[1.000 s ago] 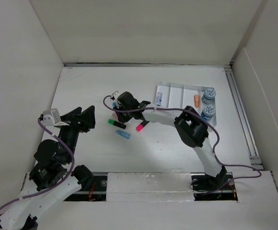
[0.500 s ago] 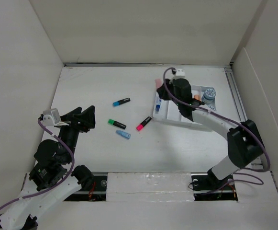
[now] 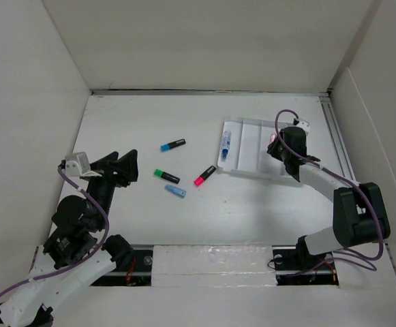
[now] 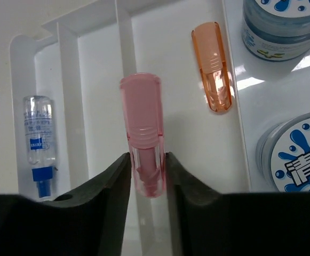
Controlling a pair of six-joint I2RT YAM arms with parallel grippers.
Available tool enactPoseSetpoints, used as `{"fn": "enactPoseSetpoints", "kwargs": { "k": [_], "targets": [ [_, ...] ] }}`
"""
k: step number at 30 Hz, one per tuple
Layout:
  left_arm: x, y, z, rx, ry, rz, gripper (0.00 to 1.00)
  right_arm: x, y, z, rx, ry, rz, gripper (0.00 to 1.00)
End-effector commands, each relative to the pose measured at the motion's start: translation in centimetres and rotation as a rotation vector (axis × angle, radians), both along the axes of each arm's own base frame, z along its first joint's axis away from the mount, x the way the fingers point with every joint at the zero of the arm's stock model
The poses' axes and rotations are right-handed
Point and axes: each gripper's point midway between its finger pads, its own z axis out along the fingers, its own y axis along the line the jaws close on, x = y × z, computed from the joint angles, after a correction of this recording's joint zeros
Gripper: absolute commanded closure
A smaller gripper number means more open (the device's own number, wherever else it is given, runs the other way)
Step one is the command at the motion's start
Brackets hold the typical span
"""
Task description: Organize the desk
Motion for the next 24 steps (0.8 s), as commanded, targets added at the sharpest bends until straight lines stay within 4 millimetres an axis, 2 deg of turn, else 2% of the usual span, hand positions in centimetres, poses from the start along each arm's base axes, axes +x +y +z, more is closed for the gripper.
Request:
{"fn": "enactPoseSetpoints", "kwargs": {
  "k": [1, 2, 5, 7, 9, 10, 11, 12, 13, 15, 16, 17, 19, 20, 22, 23, 24],
  "targets": [
    [0.3, -0.1, 0.3, -0.011, -0.015, 0.006, 0.38, 1.0, 0.1, 0.4, 0.024, -0.009, 0.004, 0.53],
    [0.3, -0.1, 0.3, -0.012, -0.016, 0.006, 0.38, 1.3, 0.3, 0.4, 0.026, 0.004, 0.011, 0.32],
    [0.2, -0.2, 0.4, -0.010, -0.017, 0.002, 0.38, 1.6, 1.3, 1.8, 0.002, -0.028, 0.024, 0.17],
    [0.2, -0.1, 0.4, -0.013, -0.017, 0.005, 0.37, 1.2, 3.1, 3.6, -0.016, -0.074, 0.063, 0.17],
    [0.3, -0.1, 0.4, -0.013, -0.018, 0.010, 0.37, 0.7, 5.5, 5.4, -0.015, -0.129, 0.133, 0.35],
    [0.3, -0.1, 0.3, -0.010, -0.014, 0.011, 0.37, 0.1, 8.8, 7.5, -0.005, -0.199, 0.238, 0.48],
    [0.3, -0.1, 0.3, -0.008, -0.013, 0.011, 0.37, -0.9, 11.7, 8.2, 0.021, -0.225, 0.352, 0.79],
    [0.4, -0.1, 0.2, -0.006, -0.010, 0.013, 0.37, -1.5, 14.2, 9.1, 0.031, -0.255, 0.433, 0.90],
    [0.5, -0.1, 0.1, -0.002, -0.006, 0.014, 0.37, -3.5, 18.6, 9.0, 0.007, -0.263, 0.581, 0.97],
    [0.5, 0.1, 0.2, -0.005, -0.008, 0.024, 0.38, -6.0, 23.4, 8.1, -0.024, -0.233, 0.744, 1.00],
    [0.5, 0.1, 0.1, -0.005, -0.007, 0.028, 0.38, -6.5, 25.9, 7.2, -0.073, -0.217, 0.816, 1.00],
    [0.5, 0.1, 0.0, -0.004, -0.004, 0.028, 0.38, -9.2, 28.7, 6.0, -0.116, -0.184, 0.899, 0.89],
    [0.5, 0.1, 0.1, -0.003, -0.006, 0.025, 0.38, -10.9, 31.5, 4.8, -0.171, -0.182, 0.983, 0.74],
    [0.5, 0.2, 0.2, -0.005, -0.007, 0.028, 0.38, -12.5, 33.1, 2.8, -0.203, -0.150, 1.032, 0.62],
    [0.4, 0.3, 0.2, -0.009, -0.012, 0.031, 0.39, -13.4, 34.2, 1.4, -0.219, -0.124, 1.061, 0.47],
    [0.4, 0.4, 0.2, -0.012, -0.013, 0.034, 0.39, -13.5, 34.6, 0.4, -0.221, -0.103, 1.076, 0.34],
    [0.3, 0.5, 0.3, -0.013, -0.015, 0.034, 0.39, -14.0, 35.1, -0.1, -0.228, -0.097, 1.098, 0.29]
  ]
}}
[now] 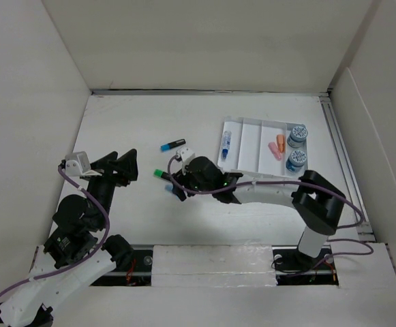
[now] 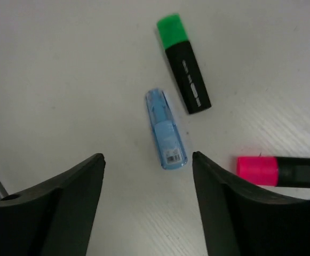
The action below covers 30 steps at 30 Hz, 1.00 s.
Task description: Organize the desk
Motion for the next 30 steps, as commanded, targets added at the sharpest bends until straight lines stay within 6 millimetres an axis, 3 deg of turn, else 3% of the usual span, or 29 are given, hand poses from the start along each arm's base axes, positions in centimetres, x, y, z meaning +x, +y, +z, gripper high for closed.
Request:
{"fn": "enactPoseSetpoints", "kwargs": {
  "k": [1, 3, 5, 9, 10, 11, 17, 22, 26, 30],
  "targets": [
    [0.1, 0.2, 0.4, -0.012, -0.018, 0.015, 0.39, 0.8, 0.1, -1.5, -0.067, -0.016, 0.022, 0.25],
    [-0.1, 0.2, 0.7, -0.022, -0.032, 0.005, 0.39, 0.5, 0.9, -2.7, -0.094, 0.004, 0.045, 0.23],
    [-0.1, 0.3, 0.7, -0.024, -0.034, 0.009, 0.39, 1.3, 0.3, -3.8, -0.158, 0.006, 0.001, 0.24],
    [-0.2, 0.3, 0.8, -0.026, -0.034, 0.004, 0.39, 2.1, 1.0, -4.8, -0.186, -0.006, -0.003, 0.25],
    [-0.2, 0.4, 0.9, -0.028, -0.040, 0.005, 0.39, 2.0, 0.5, -6.4, -0.244, 0.020, 0.000, 0.26],
    [-0.2, 0.3, 0.8, -0.027, -0.038, 0.005, 0.39, 2.1, 0.4, -6.4, -0.247, 0.017, -0.005, 0.26],
    [-0.2, 0.3, 0.8, -0.025, -0.036, 0.005, 0.39, 1.7, 1.3, -7.9, -0.278, 0.038, 0.025, 0.45],
    [-0.2, 0.2, 1.0, -0.025, -0.037, -0.003, 0.39, 0.6, 1.2, -9.2, -0.322, 0.066, 0.068, 0.50],
    [-0.3, 0.3, 0.9, -0.027, -0.036, 0.001, 0.39, -0.6, 1.5, -9.0, -0.328, 0.073, 0.095, 0.78],
    [-0.3, 0.3, 0.9, -0.028, -0.042, -0.001, 0.39, -1.1, 1.5, -6.9, -0.288, 0.050, 0.096, 0.89]
  ]
}}
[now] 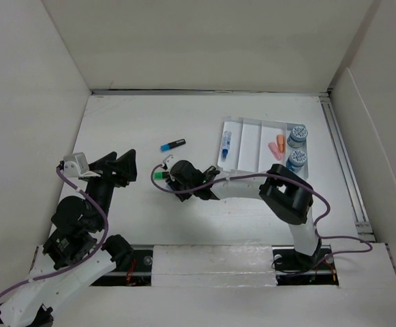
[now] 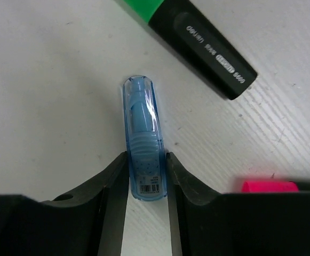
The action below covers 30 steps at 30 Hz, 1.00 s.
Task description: Organize the desk
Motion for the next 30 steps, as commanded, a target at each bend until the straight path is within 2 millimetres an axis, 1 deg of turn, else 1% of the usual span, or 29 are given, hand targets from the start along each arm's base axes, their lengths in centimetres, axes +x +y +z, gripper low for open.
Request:
{"fn": "enactPoseSetpoints", "kwargs": {
  "k": [1, 3, 4, 5, 7, 8, 9, 10, 11, 12, 13, 14, 15, 17, 18, 19, 20, 21, 22, 23, 24, 26, 27, 28, 30],
  "targets": [
    [0.0, 0.0, 0.6, -0.015, -0.027, -0.001, 0.39, -1.4, 0.6, 4.0, 0.076, -0.015, 0.035, 0.90],
    [0.0, -0.1, 0.7, -0.015, -0.025, -0.009, 0.39, -1.8, 0.7, 6.1, 0.141, -0.030, 0.051, 0.90],
    [-0.1, -0.2, 0.8, -0.019, -0.030, -0.010, 0.39, -1.9, 0.5, 8.1, 0.192, -0.057, 0.049, 0.90],
    [0.0, -0.2, 0.6, -0.015, -0.028, -0.010, 0.39, -1.0, -0.3, 9.0, 0.213, -0.066, 0.021, 0.91],
    [0.2, -0.3, 0.4, -0.009, -0.022, -0.005, 0.39, -0.1, -1.5, 10.4, 0.274, -0.073, -0.031, 0.92],
    [0.2, -0.4, 0.4, -0.007, -0.018, -0.007, 0.39, 1.4, -2.8, 12.5, 0.325, -0.100, -0.080, 0.93],
    [0.4, -0.6, 0.3, 0.002, -0.010, -0.010, 0.39, 2.4, -4.0, 13.0, 0.345, -0.117, -0.127, 0.93],
    [0.5, -0.7, 0.1, 0.005, -0.005, -0.007, 0.39, 3.7, -5.1, 14.0, 0.393, -0.134, -0.200, 0.93],
    [0.6, -0.8, 0.1, 0.009, -0.003, -0.009, 0.39, 4.8, -7.4, 14.1, 0.399, -0.154, -0.290, 0.93],
    [0.8, -0.9, -0.1, 0.016, 0.004, -0.009, 0.39, 7.1, -10.1, 14.2, 0.426, -0.142, -0.414, 0.93],
    [1.0, -1.0, -0.4, 0.023, 0.013, -0.006, 0.39, 8.2, -11.9, 14.3, 0.437, -0.143, -0.490, 0.93],
    [1.0, -1.2, -0.2, 0.024, 0.013, -0.012, 0.39, 9.0, -14.2, 13.5, 0.430, -0.144, -0.572, 0.93],
    [1.1, -1.4, -0.4, 0.032, 0.021, -0.015, 0.39, 10.6, -17.2, 14.0, 0.445, -0.168, -0.665, 0.94],
    [1.1, -1.3, -0.4, 0.033, 0.021, -0.013, 0.39, 11.6, -20.4, 13.6, 0.464, -0.174, -0.799, 0.94],
    [1.1, -1.3, -0.4, 0.030, 0.019, -0.009, 0.39, 11.6, -22.7, 12.9, 0.447, -0.196, -0.878, 0.94],
    [1.2, -1.2, -0.5, 0.031, 0.021, -0.006, 0.39, 12.1, -24.8, 12.6, 0.458, -0.201, -0.956, 0.94],
    [1.1, -1.2, -0.5, 0.031, 0.020, -0.009, 0.39, 12.3, -26.2, 12.4, 0.460, -0.209, -0.998, 0.94],
    [1.1, -1.2, -0.4, 0.032, 0.020, -0.010, 0.39, 12.2, -27.5, 11.6, 0.442, -0.208, -1.030, 0.94],
    [0.9, -1.1, -0.3, 0.026, 0.012, -0.011, 0.39, 12.7, -30.8, 11.4, 0.428, -0.229, -1.125, 0.94],
    [0.9, -1.1, -0.3, 0.026, 0.012, -0.011, 0.39, 12.6, -30.9, 11.2, 0.428, -0.226, -1.128, 0.94],
    [0.9, -1.0, -0.1, 0.022, 0.006, -0.010, 0.39, 12.6, -31.9, 11.2, 0.417, -0.227, -1.153, 0.94],
    [0.8, -1.1, -0.2, 0.021, 0.007, -0.016, 0.39, 13.1, -35.1, 10.9, 0.388, -0.237, -1.229, 0.94],
    [0.8, -1.1, -0.2, 0.021, 0.007, -0.016, 0.39, 13.0, -35.1, 10.7, 0.380, -0.231, -1.230, 0.94],
    [0.7, -1.1, 0.0, 0.016, 0.001, -0.021, 0.39, 13.0, -36.4, 10.5, 0.370, -0.237, -1.268, 0.94],
    [0.6, -0.8, 0.1, 0.011, -0.004, -0.011, 0.39, 13.0, -37.4, 10.0, 0.361, -0.234, -1.303, 0.93]
  ]
}}
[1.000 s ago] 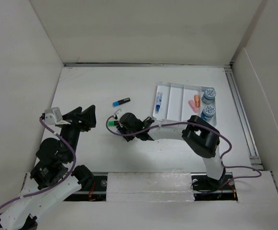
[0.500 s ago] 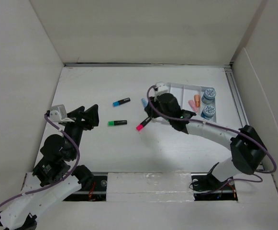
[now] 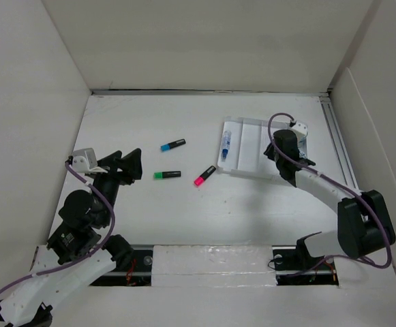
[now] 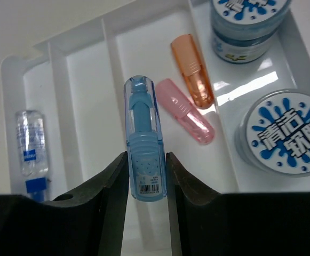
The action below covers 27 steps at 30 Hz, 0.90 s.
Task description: Organize the desk
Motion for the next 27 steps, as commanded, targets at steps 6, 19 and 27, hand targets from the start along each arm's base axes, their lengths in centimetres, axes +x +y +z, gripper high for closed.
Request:
{"fn": "enactPoseSetpoints", "kwargs": {
  "k": [6, 19, 27],
  "targets": [
    [-0.3, 0.4, 1.1, -0.031, -0.046, 0.001, 0.38, 0.7, -1.7, -0.6, -0.023, 0.033, -0.089, 0.30],
    [-0.1, 0.4, 0.9, -0.024, -0.038, 0.012, 0.38, -5.8, 19.3, 0.5, -0.039, -0.030, 0.503, 0.98],
    [0.0, 0.1, 0.6, -0.017, -0.028, 0.004, 0.38, -7.3, 25.8, -3.7, -0.077, 0.100, 0.625, 0.19]
  ]
}}
